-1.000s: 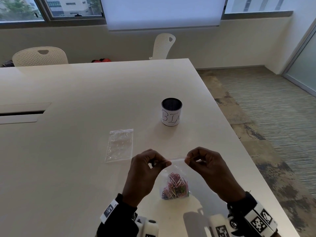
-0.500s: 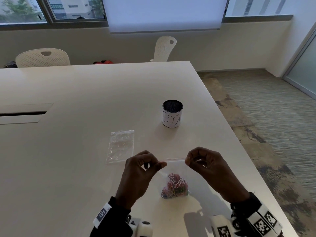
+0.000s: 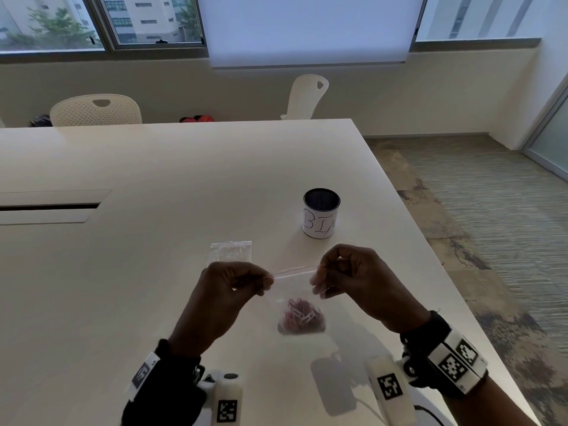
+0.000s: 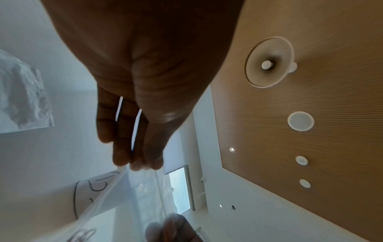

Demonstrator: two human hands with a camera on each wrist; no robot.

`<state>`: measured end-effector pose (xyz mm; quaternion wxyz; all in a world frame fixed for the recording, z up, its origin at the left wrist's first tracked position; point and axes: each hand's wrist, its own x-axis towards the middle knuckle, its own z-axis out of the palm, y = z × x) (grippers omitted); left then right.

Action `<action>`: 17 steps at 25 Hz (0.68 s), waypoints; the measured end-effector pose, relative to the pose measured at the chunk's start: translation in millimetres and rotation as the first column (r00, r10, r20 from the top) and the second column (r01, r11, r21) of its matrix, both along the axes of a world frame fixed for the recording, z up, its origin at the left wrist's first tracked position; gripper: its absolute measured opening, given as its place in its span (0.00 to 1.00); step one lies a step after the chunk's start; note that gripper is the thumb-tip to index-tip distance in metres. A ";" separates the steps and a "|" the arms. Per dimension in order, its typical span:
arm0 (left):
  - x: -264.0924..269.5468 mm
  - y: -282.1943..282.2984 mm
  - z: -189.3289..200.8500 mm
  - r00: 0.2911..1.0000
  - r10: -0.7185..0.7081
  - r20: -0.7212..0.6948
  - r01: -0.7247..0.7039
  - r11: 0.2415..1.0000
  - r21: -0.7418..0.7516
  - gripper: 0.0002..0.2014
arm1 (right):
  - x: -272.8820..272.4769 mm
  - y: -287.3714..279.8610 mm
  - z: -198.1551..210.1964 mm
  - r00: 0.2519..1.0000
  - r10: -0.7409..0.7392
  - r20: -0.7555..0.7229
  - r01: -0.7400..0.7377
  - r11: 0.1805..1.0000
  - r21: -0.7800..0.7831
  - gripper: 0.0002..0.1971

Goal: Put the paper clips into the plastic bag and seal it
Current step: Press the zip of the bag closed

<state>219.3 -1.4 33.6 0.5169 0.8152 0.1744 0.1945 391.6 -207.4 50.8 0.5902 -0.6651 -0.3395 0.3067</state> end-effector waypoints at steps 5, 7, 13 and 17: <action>38.5 33.8 -33.7 0.978 0.032 -0.206 -0.022 0.998 0.051 0.03 | 33.0 42.2 -33.0 1.000 -0.004 0.031 0.012 0.959 -0.283 0.07; 60.7 47.7 -40.4 0.963 0.050 -0.264 -0.012 0.989 0.145 0.03 | 48.9 57.9 -41.5 0.999 -0.020 0.032 0.030 0.941 -0.336 0.04; 109.0 69.5 -54.5 0.929 0.116 -0.351 -0.010 0.957 0.288 0.06 | 32.3 84.1 -47.3 0.707 0.040 0.706 0.277 0.903 -0.329 0.16; 117.0 75.5 -57.6 0.929 0.143 -0.340 -0.016 0.936 0.351 0.05 | -8.3 85.4 -60.5 0.628 0.472 0.619 0.011 0.790 -0.614 0.31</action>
